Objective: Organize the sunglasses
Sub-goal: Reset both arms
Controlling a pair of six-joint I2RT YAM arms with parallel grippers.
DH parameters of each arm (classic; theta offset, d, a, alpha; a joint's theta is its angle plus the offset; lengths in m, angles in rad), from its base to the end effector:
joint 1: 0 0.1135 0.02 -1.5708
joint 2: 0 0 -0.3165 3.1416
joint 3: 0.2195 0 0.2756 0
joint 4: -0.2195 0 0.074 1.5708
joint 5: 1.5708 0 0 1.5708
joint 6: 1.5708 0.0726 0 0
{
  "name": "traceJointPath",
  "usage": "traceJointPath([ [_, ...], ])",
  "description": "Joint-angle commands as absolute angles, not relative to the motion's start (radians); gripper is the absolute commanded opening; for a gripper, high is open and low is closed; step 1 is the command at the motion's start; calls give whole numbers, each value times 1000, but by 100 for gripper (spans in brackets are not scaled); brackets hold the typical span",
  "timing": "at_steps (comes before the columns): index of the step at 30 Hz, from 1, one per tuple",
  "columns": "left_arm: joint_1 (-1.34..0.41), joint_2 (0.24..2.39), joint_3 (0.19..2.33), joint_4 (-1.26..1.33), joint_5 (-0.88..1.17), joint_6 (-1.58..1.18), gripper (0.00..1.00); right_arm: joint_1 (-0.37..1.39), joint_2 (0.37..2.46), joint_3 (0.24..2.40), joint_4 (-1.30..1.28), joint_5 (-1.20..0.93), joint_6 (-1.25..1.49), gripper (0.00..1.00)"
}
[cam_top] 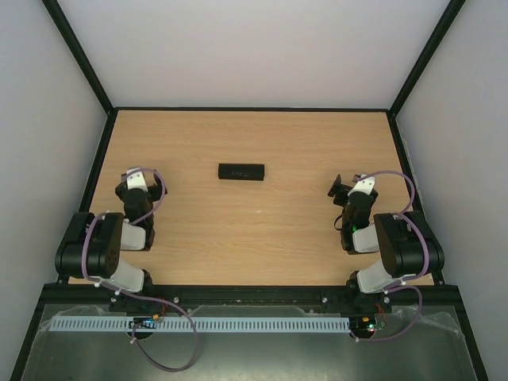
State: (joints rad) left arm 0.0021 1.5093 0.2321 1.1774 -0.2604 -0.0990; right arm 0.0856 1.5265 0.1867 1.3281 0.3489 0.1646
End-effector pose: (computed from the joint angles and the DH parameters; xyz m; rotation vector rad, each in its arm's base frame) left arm 0.2792 0.0193 0.1749 -0.2799 1.6456 0.1441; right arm 0.2693 -0.0018 0.1799 0.3329 1.5469 -0.0804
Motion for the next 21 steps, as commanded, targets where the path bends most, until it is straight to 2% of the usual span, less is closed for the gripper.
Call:
traceJointPath([
  [1, 16, 1515, 190, 1362, -187, -122, 100, 89, 1533, 196, 1338, 375, 168, 99],
  [4, -24, 1538, 255, 1251, -252, -98, 100, 89, 1533, 196, 1337, 374, 168, 98],
  [21, -21, 1533, 239, 1282, -243, -95, 99, 88, 1534, 198, 1334, 373, 167, 99],
])
